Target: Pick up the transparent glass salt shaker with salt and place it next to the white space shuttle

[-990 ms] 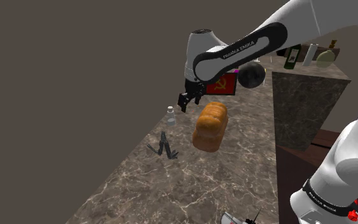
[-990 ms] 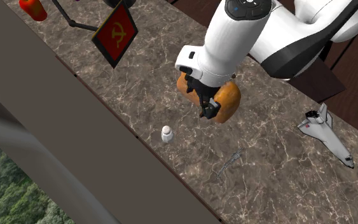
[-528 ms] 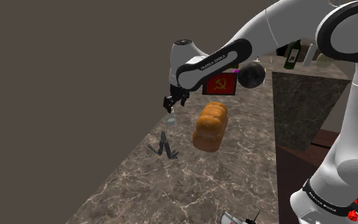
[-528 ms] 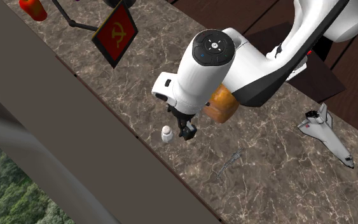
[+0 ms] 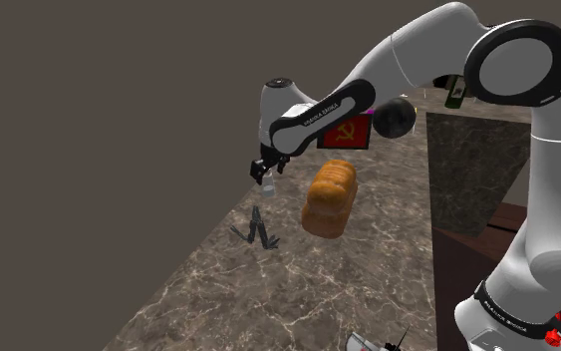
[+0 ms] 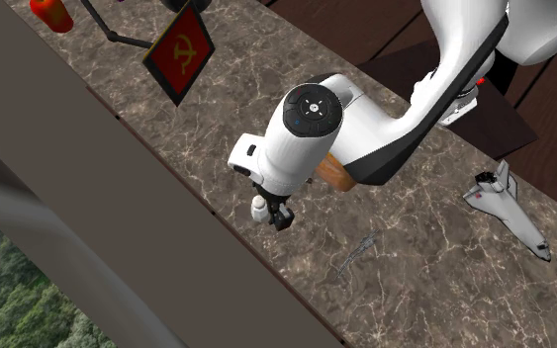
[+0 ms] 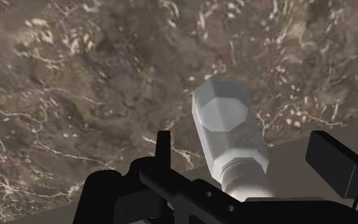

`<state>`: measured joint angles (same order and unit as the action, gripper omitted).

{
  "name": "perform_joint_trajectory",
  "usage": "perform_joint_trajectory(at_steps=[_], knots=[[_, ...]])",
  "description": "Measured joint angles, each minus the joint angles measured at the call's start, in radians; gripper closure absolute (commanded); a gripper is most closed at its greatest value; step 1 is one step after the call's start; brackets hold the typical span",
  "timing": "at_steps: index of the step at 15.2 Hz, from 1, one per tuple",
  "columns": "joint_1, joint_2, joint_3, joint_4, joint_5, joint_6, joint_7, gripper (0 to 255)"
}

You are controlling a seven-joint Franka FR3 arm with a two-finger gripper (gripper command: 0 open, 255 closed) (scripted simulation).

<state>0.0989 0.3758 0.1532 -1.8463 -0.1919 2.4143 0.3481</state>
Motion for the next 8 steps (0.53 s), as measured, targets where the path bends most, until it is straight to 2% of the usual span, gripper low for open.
perform_joint_trajectory(at_steps=[7,8], knots=[[0.002,0.016,-0.003,0.001,-0.005,0.015,0.004,0],[0.002,0.016,-0.003,0.001,-0.005,0.015,0.004,255]])
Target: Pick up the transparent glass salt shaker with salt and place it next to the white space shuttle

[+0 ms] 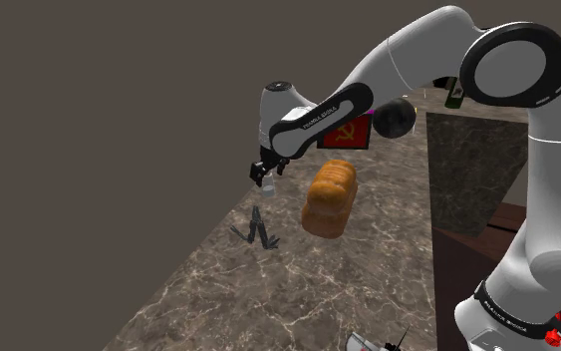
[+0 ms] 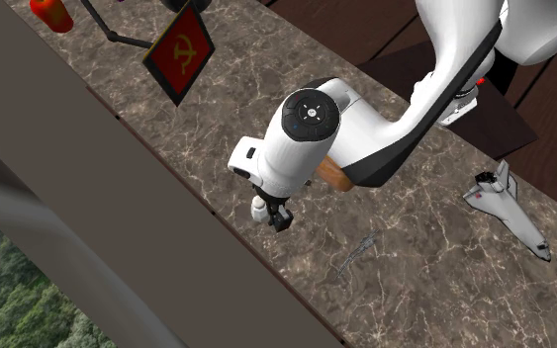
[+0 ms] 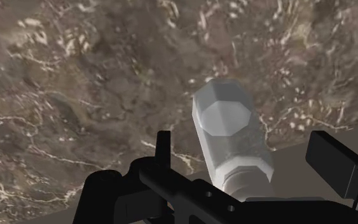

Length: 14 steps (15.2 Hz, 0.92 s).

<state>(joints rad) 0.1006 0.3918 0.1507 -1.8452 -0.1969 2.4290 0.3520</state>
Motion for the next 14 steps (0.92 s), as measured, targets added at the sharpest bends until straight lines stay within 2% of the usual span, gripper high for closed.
perform_joint_trajectory(at_steps=[10,14], knots=[[0.000,-0.001,0.000,0.000,0.000,0.000,0.000,255],[-0.002,-0.024,0.004,0.008,0.008,-0.032,-0.006,255]])
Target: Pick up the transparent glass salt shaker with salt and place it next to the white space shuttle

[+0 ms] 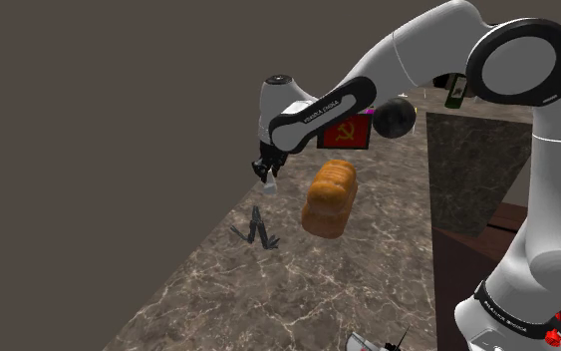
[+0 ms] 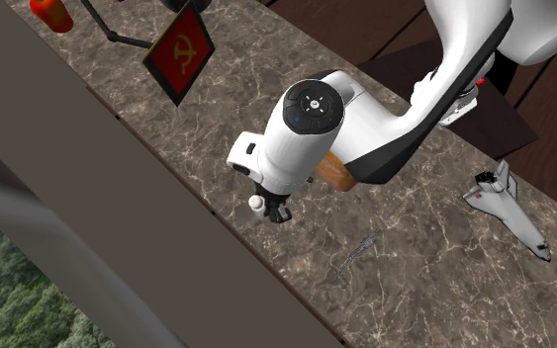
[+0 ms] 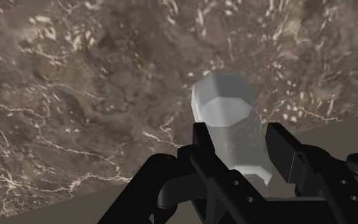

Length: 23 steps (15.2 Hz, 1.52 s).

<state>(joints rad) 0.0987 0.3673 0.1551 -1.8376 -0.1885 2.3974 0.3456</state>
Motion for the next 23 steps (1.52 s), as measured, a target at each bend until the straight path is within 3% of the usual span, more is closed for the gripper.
perform_joint_trajectory(at_steps=[23], knots=[[-0.009,-0.108,0.018,0.164,0.048,-0.268,-0.049,255]])
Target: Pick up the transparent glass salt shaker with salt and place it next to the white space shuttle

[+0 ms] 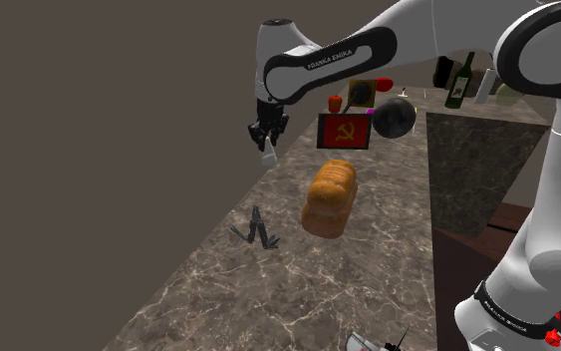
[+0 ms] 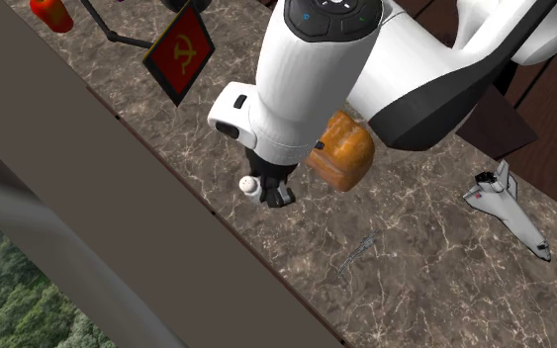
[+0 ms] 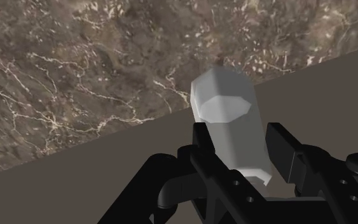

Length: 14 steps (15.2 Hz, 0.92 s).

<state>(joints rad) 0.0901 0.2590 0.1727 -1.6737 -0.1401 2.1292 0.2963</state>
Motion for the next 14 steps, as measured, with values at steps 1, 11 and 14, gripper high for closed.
perform_joint_trajectory(at_steps=[1,11,14], knots=[[0.000,-0.003,0.000,0.007,0.001,-0.011,-0.001,255],[0.013,-0.079,0.014,0.001,0.012,-0.081,0.015,255],[0.037,-0.161,0.033,-0.107,0.015,-0.058,0.063,255]])
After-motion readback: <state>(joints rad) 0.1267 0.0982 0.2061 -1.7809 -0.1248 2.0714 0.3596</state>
